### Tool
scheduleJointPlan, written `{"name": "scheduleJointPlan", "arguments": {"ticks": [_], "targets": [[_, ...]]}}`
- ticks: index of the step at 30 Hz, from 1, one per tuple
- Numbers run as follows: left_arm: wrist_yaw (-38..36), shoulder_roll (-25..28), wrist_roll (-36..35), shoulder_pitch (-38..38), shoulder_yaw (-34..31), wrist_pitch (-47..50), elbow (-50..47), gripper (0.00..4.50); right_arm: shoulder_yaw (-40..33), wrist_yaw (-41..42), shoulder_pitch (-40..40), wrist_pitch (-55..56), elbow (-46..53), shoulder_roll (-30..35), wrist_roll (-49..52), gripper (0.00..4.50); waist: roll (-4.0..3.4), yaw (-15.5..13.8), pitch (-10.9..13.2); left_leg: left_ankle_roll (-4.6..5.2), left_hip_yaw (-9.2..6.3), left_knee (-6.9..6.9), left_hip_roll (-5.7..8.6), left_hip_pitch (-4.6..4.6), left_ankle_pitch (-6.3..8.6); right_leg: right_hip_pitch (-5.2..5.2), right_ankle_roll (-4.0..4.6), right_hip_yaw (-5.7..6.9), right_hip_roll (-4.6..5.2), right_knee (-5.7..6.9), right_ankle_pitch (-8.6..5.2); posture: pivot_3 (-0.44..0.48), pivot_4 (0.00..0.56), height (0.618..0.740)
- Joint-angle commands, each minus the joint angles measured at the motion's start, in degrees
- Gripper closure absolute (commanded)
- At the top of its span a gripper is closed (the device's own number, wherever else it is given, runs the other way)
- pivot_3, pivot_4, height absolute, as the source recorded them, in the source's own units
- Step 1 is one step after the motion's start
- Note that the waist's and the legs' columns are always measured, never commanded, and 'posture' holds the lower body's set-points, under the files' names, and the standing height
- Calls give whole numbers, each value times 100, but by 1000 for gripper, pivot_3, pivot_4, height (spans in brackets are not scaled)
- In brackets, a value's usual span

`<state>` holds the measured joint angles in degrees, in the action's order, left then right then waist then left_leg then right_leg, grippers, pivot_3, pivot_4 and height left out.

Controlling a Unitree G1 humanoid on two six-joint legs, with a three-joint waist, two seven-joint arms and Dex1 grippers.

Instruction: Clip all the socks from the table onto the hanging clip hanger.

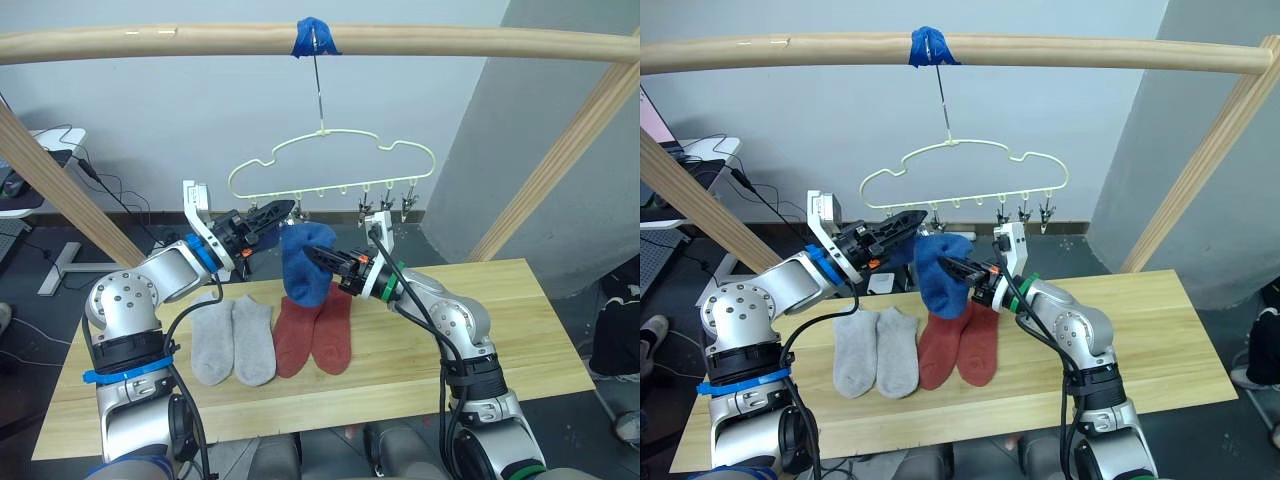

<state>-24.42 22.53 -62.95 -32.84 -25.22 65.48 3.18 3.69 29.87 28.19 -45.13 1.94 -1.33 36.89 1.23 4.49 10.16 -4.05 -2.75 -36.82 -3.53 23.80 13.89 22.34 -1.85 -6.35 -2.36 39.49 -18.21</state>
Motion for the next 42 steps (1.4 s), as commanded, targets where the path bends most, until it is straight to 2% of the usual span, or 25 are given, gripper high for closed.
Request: {"name": "scheduleJointPlan", "arguments": {"ticks": [1, 4, 5, 8, 17, 18, 19, 25, 32, 36, 39, 42], "targets": [[-66, 147, -72, 34, -52, -96, -212, 1082, 109, -61, 111, 135, -15, -149, -82, 4500, 0, 1, 0, 0, -1, 0, 0, 0, 0, 0, 0, 1, 0, 0, 0, 2, 163, 740], [-28, 236, -53, 223, -44, -77, -415, 185, 221, -92, 91, 22, -85, -361, -21, 4500, -2, 15, 2, 0, -4, 1, -2, 0, 0, 0, 0, 3, 0, 1, 0, 4, 163, 740], [-24, 273, -28, 294, -21, -83, -488, 33, 244, -90, 84, -62, -92, -449, 48, 4500, -3, 15, 2, 0, -4, 3, -2, 0, 0, 0, 0, 3, 0, 1, 0, 7, 164, 740], [-90, 399, 84, 534, 106, -114, -737, 0, 276, -107, 104, -251, -177, -649, 153, 3819, -5, 7, 8, -1, -12, 5, -4, 2, -1, 0, 1, 12, 0, 0, 0, 20, 163, 740], [-303, 592, 264, 845, 326, -296, -936, 0, 370, 0, -14, -448, -297, -392, 32, 575, -6, -161, 12, -29, -32, 5, 6, 8, -17, -3, 2, 43, 12, 0, 0, 30, 159, 740], [-336, 599, 313, 891, 370, -337, -964, 0, 402, 5, -102, -416, -287, -197, -94, 205, -6, -163, 12, -29, -34, 5, 6, 8, -17, -3, 2, 46, 11, 0, 0, 28, 153, 740], [-373, 607, 359, 934, 420, -375, -995, 0, 391, -16, -175, -393, -271, -17, -193, 32, -6, -163, 11, -29, -34, 5, 6, 8, -17, -3, 2, 46, 11, -1, 0, 25, 152, 740], [-493, 607, 475, 1068, 606, -498, -1087, 0, 174, -158, -474, -275, -210, 627, -483, 32, -5, -173, 12, -30, -32, 6, 10, 15, -17, -2, 2, 46, 18, -6, 0, 5, 145, 740], [-667, 647, 770, 982, 850, -747, -999, 0, -14, -215, -588, -63, -27, 718, -517, 32, -5, -114, 11, -30, -32, 6, 7, 11, -17, -2, 2, 44, 11, 0, 0, -16, 132, 740], [-607, 540, 1634, 896, 1205, -1676, -965, 0, -174, -346, -551, 4, 53, 631, -473, 32, -5, -120, 11, -32, -32, 4, 8, 11, -19, -3, 3, 44, 12, 0, 0, -22, 127, 740], [-393, 238, 2222, 733, 1317, -2542, -967, 0, -315, -455, -544, 49, 238, 572, -413, 32, -4, -133, 10, -37, -32, 4, 10, 12, -22, -4, 3, 44, 13, -1, 1, -25, 127, 740], [-621, 215, 2810, 783, 1696, -3225, -1140, 0, -426, -518, -567, 45, 434, 595, -381, 32, -4, -138, 10, -38, -30, 3, 11, 15, -22, -4, 4, 43, 16, -2, 1, -26, 129, 740]]}}
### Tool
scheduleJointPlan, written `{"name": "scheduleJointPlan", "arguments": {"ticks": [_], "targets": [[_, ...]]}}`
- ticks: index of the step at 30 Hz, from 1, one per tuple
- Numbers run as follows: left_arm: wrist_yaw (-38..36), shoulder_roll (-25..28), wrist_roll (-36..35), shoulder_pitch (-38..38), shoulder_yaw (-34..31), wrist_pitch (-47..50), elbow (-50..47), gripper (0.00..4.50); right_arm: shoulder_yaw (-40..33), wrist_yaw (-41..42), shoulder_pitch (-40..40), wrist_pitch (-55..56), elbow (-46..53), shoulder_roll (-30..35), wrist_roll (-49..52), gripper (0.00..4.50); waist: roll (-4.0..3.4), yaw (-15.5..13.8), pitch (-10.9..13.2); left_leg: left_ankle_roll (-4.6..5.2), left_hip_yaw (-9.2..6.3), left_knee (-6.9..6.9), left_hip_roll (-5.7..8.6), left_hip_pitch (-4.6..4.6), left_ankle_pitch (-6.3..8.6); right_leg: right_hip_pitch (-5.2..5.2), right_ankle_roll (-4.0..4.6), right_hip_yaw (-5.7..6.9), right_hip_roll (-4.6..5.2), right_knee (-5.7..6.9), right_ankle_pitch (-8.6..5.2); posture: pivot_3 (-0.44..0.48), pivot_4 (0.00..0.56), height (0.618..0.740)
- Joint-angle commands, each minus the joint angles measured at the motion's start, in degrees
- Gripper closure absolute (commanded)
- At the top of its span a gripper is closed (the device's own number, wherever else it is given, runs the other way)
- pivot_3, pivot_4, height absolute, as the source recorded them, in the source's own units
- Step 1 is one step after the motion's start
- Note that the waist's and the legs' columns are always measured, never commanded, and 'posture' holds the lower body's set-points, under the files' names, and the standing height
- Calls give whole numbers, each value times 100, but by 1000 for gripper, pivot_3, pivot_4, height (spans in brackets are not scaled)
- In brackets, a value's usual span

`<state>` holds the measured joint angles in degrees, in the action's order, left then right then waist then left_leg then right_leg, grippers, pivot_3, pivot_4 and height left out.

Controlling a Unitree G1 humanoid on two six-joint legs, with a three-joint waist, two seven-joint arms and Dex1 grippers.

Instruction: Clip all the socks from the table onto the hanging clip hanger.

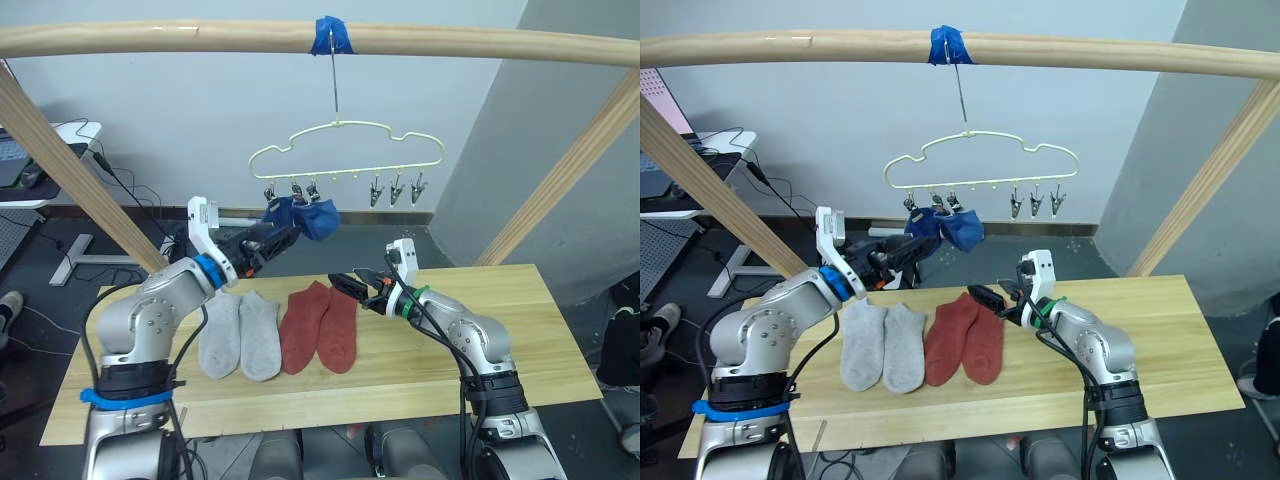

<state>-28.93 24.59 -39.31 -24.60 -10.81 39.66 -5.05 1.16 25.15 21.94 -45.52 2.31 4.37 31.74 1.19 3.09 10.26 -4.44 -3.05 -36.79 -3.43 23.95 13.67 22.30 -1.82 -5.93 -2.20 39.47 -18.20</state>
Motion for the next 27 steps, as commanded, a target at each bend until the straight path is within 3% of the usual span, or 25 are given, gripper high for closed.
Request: {"name": "scheduleJointPlan", "arguments": {"ticks": [1, 6, 11, 16, 23, 27], "targets": [[-231, 5, 614, 18, 389, -836, -392, 0, -202, -66, 30, 87, 486, 52, 132, 32, 0, 2, 0, -1, 0, 0, 0, 0, 0, 0, 0, 0, 1, 0, 0, -26, 129, 740], [-511, -60, 1103, 188, 779, -1581, -491, 0, -357, -170, -9, 10, 705, 112, 205, 32, -1, 13, 0, 0, 1, 1, 0, -1, 0, 0, 0, 0, 1, 2, 0, -33, 132, 740], [-446, -403, 1656, 102, 1117, -2193, -55, 1122, -376, -235, -40, 15, 792, 148, 189, 0, -1, 17, -1, 2, 1, -5, 1, -2, -1, -1, 1, 0, -1, 10, 0, -44, 132, 740], [-146, -837, 2237, -220, 1197, -2984, 758, 1122, -370, -335, -40, 46, 840, 107, 191, 0, -1, 23, -1, 3, 1, -15, 5, -2, -1, -2, 1, -2, 0, 16, 1, -57, 130, 740], [-79, -1054, 2502, -459, 1171, -3379, 1348, 1122, -383, -391, -71, 35, 894, 136, 214, 0, -1, 40, -1, 4, 1, -12, 4, -2, -1, -1, 1, -1, -1, 20, 1, -80, 131, 740], [281, -1389, 2586, -917, 972, -3727, 2361, 1122, -441, -465, -77, 16, 978, 161, 226, 0, 0, 41, -2, 5, -2, -20, 7, -2, -3, -1, 1, 2, 0, 32, 1, -85, 131, 740]]}}
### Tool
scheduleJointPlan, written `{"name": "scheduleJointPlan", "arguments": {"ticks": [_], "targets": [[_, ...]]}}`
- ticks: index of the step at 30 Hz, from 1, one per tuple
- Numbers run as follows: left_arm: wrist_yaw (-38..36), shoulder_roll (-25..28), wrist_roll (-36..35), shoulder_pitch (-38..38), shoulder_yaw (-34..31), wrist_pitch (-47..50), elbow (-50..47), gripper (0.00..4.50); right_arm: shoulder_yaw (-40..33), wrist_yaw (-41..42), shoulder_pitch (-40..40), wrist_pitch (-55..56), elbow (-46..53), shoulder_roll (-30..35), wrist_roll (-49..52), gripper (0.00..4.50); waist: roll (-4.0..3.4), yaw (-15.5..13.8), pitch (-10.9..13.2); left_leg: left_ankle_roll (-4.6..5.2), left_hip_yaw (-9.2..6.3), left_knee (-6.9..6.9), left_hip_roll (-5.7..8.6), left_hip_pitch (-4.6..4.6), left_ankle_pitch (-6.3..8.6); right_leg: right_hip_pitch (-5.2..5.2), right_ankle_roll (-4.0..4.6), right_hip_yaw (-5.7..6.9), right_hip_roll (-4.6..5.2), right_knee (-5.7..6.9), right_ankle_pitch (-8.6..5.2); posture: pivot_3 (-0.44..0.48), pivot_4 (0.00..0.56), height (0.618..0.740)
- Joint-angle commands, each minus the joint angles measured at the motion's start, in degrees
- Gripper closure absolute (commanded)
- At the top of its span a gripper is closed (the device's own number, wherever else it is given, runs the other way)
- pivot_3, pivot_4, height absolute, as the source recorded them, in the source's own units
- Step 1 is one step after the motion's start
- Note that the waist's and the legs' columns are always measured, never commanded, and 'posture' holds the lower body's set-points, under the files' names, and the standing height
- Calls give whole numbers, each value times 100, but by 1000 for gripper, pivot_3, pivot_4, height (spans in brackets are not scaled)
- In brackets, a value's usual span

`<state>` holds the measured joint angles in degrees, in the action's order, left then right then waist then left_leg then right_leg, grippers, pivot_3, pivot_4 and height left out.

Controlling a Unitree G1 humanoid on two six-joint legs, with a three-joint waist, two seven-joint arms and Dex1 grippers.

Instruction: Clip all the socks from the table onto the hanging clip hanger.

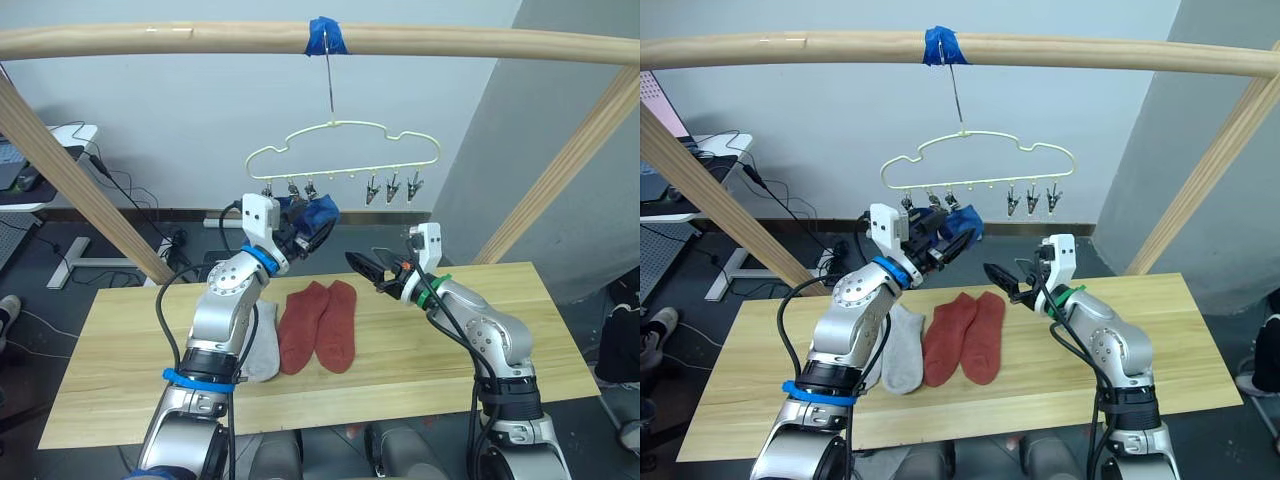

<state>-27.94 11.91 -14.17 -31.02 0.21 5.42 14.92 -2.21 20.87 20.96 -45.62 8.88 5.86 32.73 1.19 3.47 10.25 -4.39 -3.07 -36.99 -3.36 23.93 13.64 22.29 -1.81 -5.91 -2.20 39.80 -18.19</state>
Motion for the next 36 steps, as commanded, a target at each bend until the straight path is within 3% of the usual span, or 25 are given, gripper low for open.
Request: {"name": "scheduleJointPlan", "arguments": {"ticks": [1, 6, 11, 16, 25, 36], "targets": [[186, -156, 86, -332, -144, -356, 494, 1122, -105, -43, 17, 20, 330, 15, 130, 0, 0, 11, 0, 1, 0, -1, 1, -1, -1, 0, 0, -1, 0, 3, 0, -85, 131, 740], [254, -356, 56, -735, -273, -631, 1142, 1122, -116, -71, 6, -2, 367, 36, 142, 0, 1, 59, -1, 2, 0, 0, 3, -1, -2, 1, 0, -1, 0, 8, 0, -93, 130, 740], [-126, -515, -7, -912, -193, -692, 1398, 1122, -120, -93, 9, -14, 384, 46, 145, 0, 1, 132, -1, 2, 0, 1, 4, 0, -2, 0, 0, -1, 1, 7, 0, -105, 126, 740], [-715, -585, -214, -711, -48, -361, 957, 1122, -152, -90, 13, 2, 386, 69, 139, 0, 0, 177, -1, 2, -1, 1, 3, -3, -3, 0, 0, 0, 0, 14, 0, -107, 127, 740], [-980, -395, -352, -33, 19, 416, -16, 1122, -104, -98, 2, 76, 322, -4, 93, 0, -2, 277, -3, 2, -2, 1, 3, -6, -5, 0, 0, -2, 0, 17, 0, -96, 127, 740], [-15, -295, 164, -133, -263, -28, 307, 1122, -59, -24, 112, 102, 207, 5, 57, 0, -2, 259, -5, 3, -7, -1, 5, -6, -10, -2, 0, 1, 1, 21, 0, -78, 120, 740]]}}
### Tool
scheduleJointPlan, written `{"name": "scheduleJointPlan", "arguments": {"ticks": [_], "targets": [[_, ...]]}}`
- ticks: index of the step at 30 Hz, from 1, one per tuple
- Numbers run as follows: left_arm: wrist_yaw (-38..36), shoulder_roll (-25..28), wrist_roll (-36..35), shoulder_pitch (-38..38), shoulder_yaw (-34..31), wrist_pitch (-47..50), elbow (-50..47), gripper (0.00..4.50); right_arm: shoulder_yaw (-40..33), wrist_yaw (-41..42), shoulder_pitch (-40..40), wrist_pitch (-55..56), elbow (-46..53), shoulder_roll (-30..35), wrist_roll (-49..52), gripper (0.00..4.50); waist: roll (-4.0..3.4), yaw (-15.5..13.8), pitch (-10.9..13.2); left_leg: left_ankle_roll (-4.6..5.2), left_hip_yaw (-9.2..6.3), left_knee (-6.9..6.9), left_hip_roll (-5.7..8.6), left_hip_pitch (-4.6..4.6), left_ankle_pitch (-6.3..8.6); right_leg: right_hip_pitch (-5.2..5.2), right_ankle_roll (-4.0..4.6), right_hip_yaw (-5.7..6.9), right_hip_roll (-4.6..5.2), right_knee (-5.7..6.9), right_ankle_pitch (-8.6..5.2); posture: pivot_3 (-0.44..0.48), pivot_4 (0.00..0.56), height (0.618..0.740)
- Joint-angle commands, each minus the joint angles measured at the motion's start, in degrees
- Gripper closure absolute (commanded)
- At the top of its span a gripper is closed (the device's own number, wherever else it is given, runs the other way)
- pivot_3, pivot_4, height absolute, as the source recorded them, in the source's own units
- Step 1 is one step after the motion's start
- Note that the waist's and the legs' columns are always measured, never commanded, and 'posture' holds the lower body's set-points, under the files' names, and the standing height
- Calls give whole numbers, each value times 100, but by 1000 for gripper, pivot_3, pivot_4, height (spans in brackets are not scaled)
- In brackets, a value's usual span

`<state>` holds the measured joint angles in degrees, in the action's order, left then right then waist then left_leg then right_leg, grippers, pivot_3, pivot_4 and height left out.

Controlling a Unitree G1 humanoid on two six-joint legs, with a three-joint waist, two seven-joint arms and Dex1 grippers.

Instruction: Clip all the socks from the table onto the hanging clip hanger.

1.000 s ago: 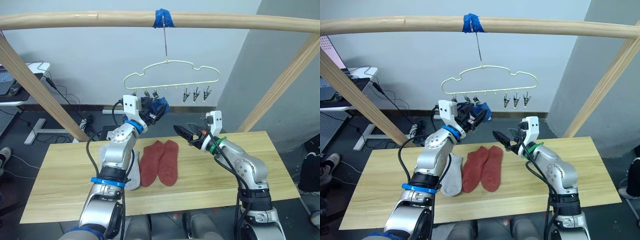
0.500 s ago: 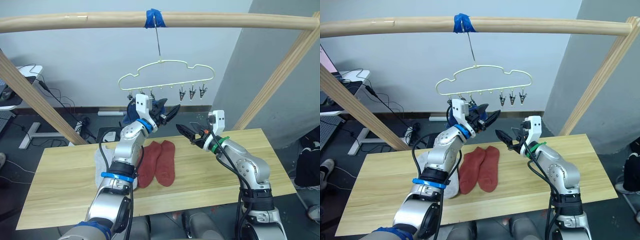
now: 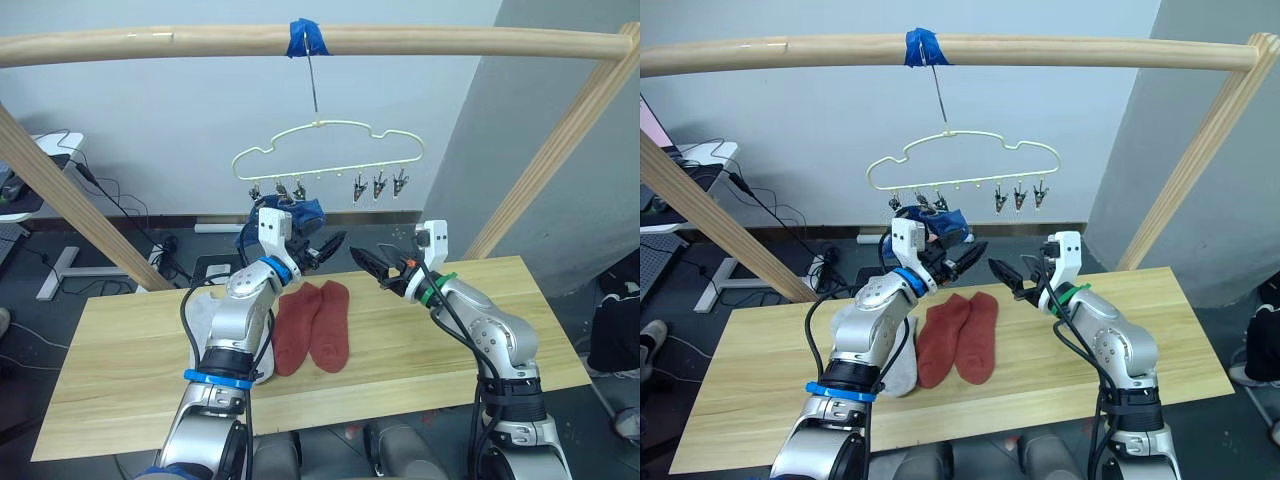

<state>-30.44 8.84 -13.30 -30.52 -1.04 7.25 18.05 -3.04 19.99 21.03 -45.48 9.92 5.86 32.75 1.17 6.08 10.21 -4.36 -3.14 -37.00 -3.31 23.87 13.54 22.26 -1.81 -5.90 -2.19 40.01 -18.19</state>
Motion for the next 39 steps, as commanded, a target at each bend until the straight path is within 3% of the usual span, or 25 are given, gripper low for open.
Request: {"name": "scheduleJointPlan", "arguments": {"ticks": [1, 9, 16, 24, 31, 39], "targets": [[279, 2, 57, -208, -175, -233, 42, 1122, 22, 64, 109, 89, 101, 8, 53, 0, 0, -3, -1, 0, 0, 0, 0, 0, 0, 0, 0, 0, 0, 0, 0, -78, 120, 740], [493, -69, 19, -515, -359, -471, 473, 1122, 16, 54, 108, 79, 134, 43, 54, 0, 1, 1, -3, 0, -1, 0, 0, 0, -1, 0, 0, 2, 1, 1, 0, -84, 117, 740], [944, -156, 174, -1256, -559, -1150, 1474, 1122, 23, 25, 82, 86, 180, 70, 38, 0, 4, 6, -16, 0, -3, 0, 6, 2, -3, 0, 0, 3, 3, 2, 1, -109, 102, 740], [880, -157, 165, -1358, -542, -1488, 1820, 1122, 10, -14, 15, 75, 262, 90, 50, 0, 2, 56, -20, -8, -4, 1, 7, 1, -10, 1, 0, 4, 5, 5, 1, -121, 103, 740], [-141, -301, -472, -789, -307, -542, 870, 1122, 7, -26, 14, 109, 222, 58, 50, 0, 1, 72, -21, -10, -4, 1, 12, 1, -15, 0, 0, 4, 9, 9, 1, -116, 111, 740], [-50, -198, -485, -394, -340, -15, 254, 1122, 37, -23, 18, 137, 174, 8, 40, 0, 1, 78, -21, -4, -14, -2, 19, -7, -25, 0, 0, 8, 11, 36, 1, -94, 120, 740]]}}
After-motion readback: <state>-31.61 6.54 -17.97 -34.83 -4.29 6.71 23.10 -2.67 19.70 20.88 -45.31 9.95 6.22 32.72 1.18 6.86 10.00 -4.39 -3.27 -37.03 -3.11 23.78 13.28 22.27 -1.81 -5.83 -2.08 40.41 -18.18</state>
